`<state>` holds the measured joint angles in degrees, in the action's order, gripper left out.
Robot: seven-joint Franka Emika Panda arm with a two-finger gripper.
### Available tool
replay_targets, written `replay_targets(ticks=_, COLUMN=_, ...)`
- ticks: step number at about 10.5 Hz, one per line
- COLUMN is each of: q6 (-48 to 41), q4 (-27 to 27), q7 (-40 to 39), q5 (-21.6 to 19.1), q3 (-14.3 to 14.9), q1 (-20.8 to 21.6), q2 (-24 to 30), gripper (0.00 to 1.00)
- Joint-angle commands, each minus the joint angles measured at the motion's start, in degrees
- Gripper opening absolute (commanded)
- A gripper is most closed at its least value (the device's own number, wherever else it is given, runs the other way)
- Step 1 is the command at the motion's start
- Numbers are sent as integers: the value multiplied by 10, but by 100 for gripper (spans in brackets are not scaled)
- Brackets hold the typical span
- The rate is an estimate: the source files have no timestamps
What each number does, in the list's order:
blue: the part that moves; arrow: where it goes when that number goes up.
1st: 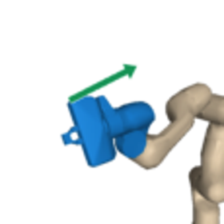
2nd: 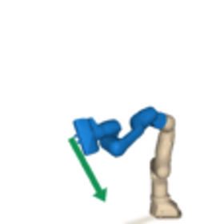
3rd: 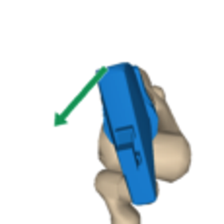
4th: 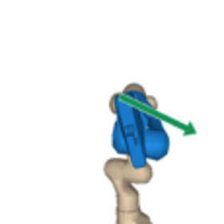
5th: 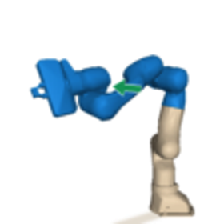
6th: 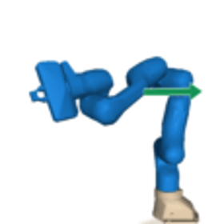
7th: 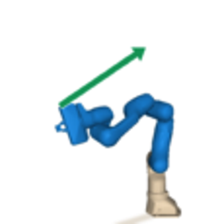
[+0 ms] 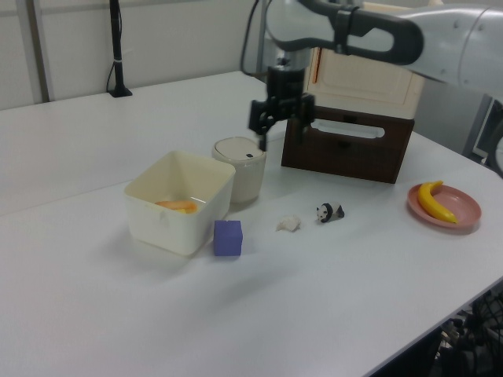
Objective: Put the bread in the basket
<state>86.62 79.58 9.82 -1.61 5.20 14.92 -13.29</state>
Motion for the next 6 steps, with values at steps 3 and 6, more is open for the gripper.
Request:
replay_targets(ticks=3, q6=22, q4=66, q7=-99, q5=14, q3=2, q1=-92, q2=47, gripper=100)
replay_targets(ticks=6, q6=50, q4=62, q7=-60, q5=12, q3=2, q1=-117, q2=47, gripper=100)
